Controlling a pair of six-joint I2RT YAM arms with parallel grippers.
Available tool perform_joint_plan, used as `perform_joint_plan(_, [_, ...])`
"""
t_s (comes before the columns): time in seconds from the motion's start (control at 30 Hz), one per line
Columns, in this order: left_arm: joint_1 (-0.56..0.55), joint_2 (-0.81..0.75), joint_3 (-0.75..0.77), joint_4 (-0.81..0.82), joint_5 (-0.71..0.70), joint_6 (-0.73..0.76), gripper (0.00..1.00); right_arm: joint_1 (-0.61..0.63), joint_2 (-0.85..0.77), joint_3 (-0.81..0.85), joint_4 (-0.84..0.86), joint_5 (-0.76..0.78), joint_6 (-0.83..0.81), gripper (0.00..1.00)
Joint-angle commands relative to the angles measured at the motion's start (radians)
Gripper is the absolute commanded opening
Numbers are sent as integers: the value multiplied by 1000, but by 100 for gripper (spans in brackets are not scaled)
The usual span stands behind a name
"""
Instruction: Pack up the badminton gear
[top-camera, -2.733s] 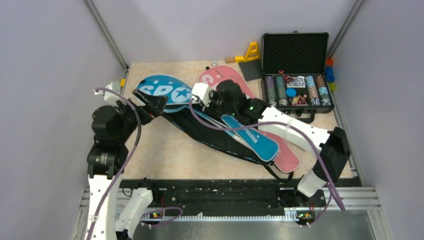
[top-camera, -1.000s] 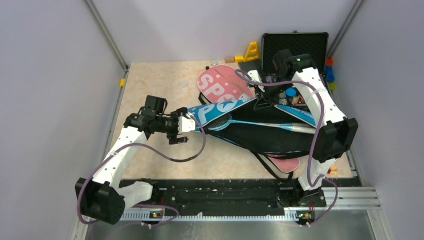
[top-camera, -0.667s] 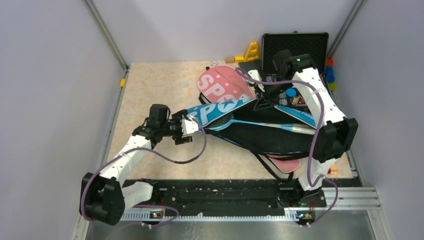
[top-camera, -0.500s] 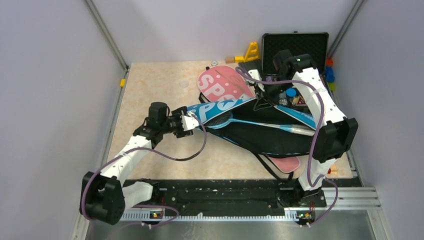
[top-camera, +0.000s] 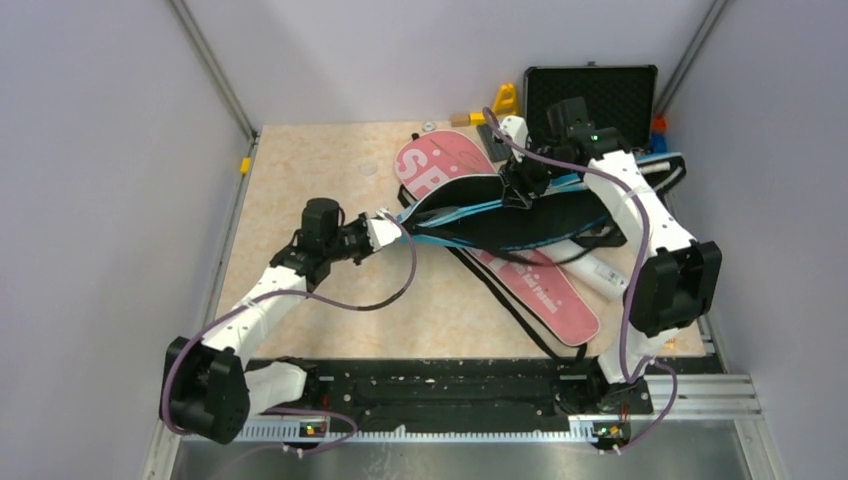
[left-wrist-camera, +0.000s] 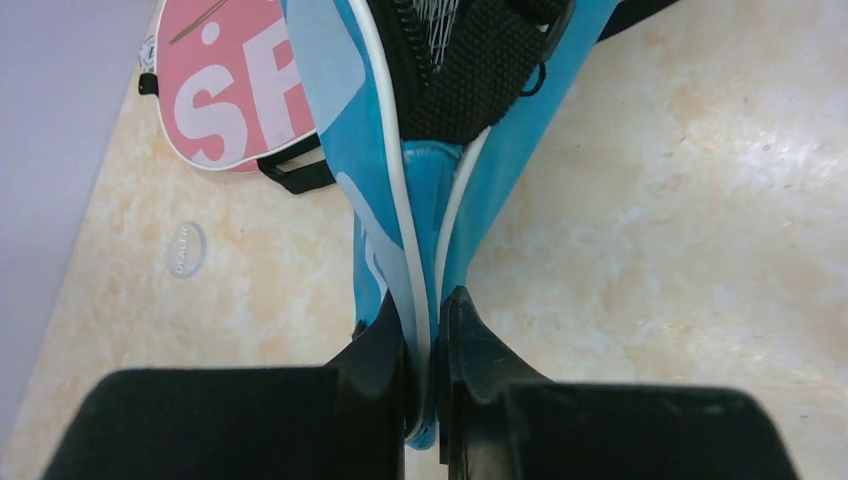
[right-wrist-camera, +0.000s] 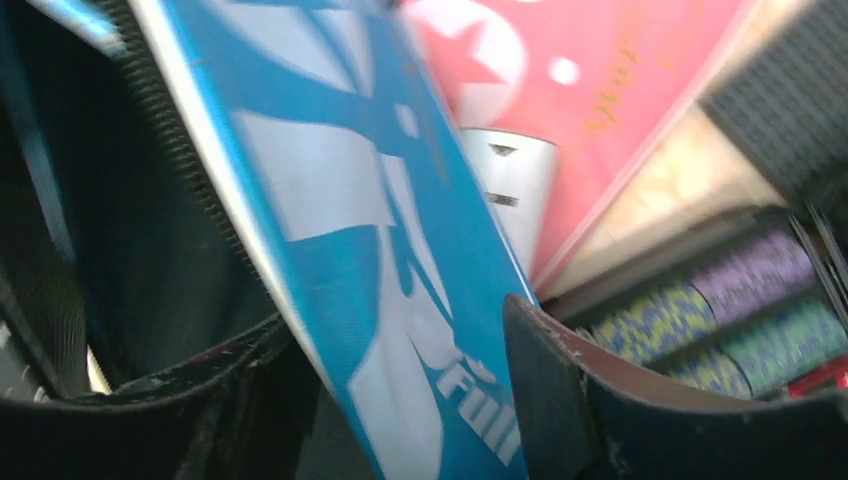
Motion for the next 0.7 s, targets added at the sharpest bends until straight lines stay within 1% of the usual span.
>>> perform_joint_plan(0.0, [-27, -85, 107, -121, 67, -253, 0, 0, -143, -172, 508, 273, 423, 69])
perform_joint_plan(0.07, [-63, -113, 113, -161, 39, -266, 0, 7, -210, -246, 592, 267, 477, 73])
perform_joint_plan(0.13, [-97, -137, 127, -225, 28, -251, 0, 36, -285, -321, 665, 304, 524, 79])
perform_joint_plan(0.2, [-151, -145, 150, -263, -17, -252, 0, 73, -360, -404, 730, 348, 575, 85])
perform_joint_plan(0.27, [-203, -140, 177, -296, -74, -258, 0, 106, -431, -490, 783, 369, 641, 86])
perform_joint_plan(0.33, [-242, -131, 194, -323, -95, -253, 0, 122, -466, -565, 838, 366, 746, 84])
perform_joint_plan(0.4, [-271, -126, 201, -326, -118, -264, 0, 141, -483, -625, 865, 330, 826, 80])
perform_joint_plan(0.5, [-285, -118, 211, -318, -133, -274, 0, 180, -481, -669, 836, 279, 863, 75])
perform_joint_plan(0.67, [-291, -94, 214, -293, -165, -272, 0, 206, -497, -720, 806, 148, 922, 67])
